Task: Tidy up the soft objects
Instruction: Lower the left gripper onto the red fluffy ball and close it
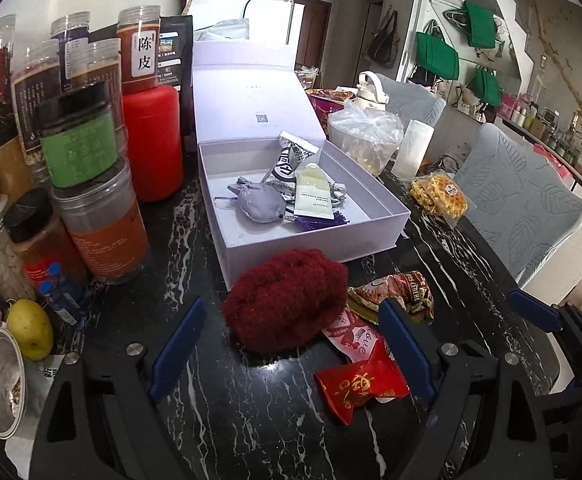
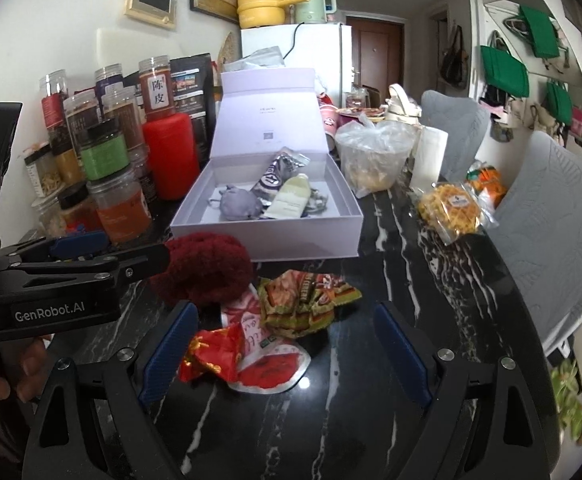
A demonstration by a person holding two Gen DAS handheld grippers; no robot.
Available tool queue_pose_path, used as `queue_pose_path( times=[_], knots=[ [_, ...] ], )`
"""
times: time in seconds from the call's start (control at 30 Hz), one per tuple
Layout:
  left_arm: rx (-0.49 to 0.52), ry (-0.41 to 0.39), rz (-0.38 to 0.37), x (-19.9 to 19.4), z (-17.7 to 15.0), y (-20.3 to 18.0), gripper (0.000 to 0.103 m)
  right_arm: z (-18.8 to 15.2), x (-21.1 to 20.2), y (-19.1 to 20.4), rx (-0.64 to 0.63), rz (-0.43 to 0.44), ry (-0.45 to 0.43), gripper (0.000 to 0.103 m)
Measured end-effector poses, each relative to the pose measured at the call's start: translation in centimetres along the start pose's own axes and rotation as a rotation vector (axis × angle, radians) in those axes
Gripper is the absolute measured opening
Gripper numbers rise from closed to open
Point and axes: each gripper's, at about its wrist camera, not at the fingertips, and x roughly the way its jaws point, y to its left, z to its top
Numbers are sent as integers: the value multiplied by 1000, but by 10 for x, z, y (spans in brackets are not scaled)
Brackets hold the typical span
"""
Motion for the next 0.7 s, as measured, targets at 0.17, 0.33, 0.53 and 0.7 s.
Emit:
queue_pose_path(
  times=[0.17,0.33,0.53,0.7],
  knots=[
    [10,19,-23,19,-1,-3,89,-7,13,-7,11,-3,20,90],
    [15,47,-23,43,4,-4,89,-7,25,-15,24,-9,37,90],
    [37,98,-7,72,7,-8,89,-7,36,-25,45,-15,55,90],
    [74,124,5,89,12,-7,89,-7,45,-32,78,0,75,91]
  ],
)
